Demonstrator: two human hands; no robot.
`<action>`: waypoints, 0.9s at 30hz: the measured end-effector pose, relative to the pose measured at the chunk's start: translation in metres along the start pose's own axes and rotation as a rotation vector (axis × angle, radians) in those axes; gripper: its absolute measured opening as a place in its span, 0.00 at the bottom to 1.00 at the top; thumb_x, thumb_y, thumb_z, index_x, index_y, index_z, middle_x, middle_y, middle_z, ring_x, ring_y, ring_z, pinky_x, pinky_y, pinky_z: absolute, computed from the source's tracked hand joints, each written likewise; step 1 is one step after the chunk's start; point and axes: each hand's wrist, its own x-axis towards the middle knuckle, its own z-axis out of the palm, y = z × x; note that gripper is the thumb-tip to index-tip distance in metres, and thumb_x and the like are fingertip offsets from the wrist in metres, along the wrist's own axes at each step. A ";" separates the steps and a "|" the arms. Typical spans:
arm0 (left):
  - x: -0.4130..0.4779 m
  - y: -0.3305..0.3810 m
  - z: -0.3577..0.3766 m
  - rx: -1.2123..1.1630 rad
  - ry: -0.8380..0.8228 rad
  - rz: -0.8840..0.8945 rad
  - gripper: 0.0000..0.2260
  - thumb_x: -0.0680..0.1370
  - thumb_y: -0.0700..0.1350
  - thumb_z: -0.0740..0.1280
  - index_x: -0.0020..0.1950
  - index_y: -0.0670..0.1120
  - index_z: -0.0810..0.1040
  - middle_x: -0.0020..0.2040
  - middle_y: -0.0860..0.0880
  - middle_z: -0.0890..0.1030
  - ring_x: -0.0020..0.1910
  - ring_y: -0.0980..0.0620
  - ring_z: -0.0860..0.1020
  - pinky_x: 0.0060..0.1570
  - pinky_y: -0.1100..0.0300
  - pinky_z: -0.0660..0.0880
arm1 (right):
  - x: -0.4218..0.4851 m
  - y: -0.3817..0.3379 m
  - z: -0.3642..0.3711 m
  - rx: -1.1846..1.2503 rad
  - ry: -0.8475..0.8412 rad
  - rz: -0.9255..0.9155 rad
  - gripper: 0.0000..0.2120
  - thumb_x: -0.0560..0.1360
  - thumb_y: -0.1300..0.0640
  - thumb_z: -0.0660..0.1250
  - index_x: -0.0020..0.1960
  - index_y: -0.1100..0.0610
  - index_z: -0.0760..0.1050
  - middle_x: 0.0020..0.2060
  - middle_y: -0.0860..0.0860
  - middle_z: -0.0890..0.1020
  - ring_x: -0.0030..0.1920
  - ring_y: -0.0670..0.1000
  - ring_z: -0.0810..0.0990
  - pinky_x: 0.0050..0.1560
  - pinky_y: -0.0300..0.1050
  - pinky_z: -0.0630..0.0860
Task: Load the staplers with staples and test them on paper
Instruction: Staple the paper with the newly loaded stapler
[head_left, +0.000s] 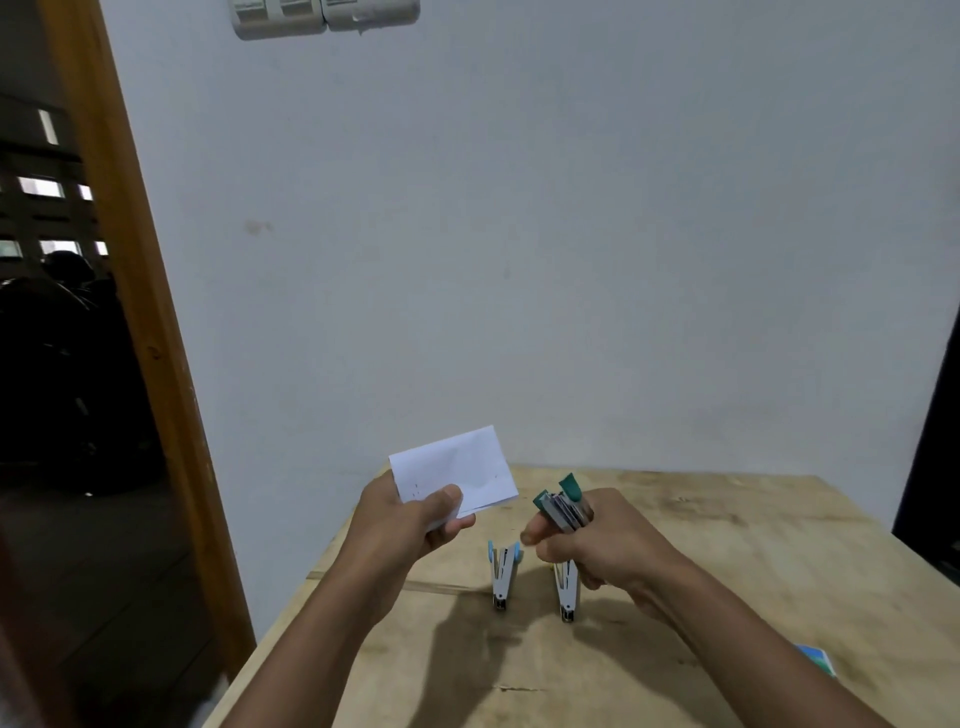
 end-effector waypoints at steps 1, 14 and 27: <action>0.000 0.000 0.001 0.001 -0.003 0.002 0.10 0.77 0.35 0.67 0.57 0.42 0.80 0.55 0.41 0.83 0.50 0.40 0.84 0.38 0.64 0.79 | -0.001 -0.001 0.001 -0.017 -0.011 -0.014 0.05 0.68 0.65 0.76 0.43 0.63 0.82 0.40 0.56 0.86 0.27 0.47 0.72 0.25 0.38 0.65; -0.004 0.012 0.008 -0.017 0.014 0.031 0.10 0.77 0.35 0.67 0.57 0.42 0.79 0.55 0.43 0.83 0.50 0.42 0.84 0.38 0.64 0.79 | -0.007 -0.005 0.001 0.172 -0.171 0.048 0.17 0.71 0.61 0.69 0.59 0.61 0.75 0.39 0.54 0.77 0.32 0.49 0.74 0.36 0.45 0.71; -0.005 0.011 0.010 0.076 -0.023 -0.026 0.10 0.77 0.35 0.67 0.57 0.42 0.80 0.53 0.43 0.84 0.41 0.47 0.85 0.41 0.61 0.81 | -0.004 -0.001 0.007 -0.319 0.124 -0.291 0.14 0.74 0.57 0.72 0.51 0.51 0.66 0.32 0.45 0.77 0.31 0.46 0.73 0.36 0.41 0.70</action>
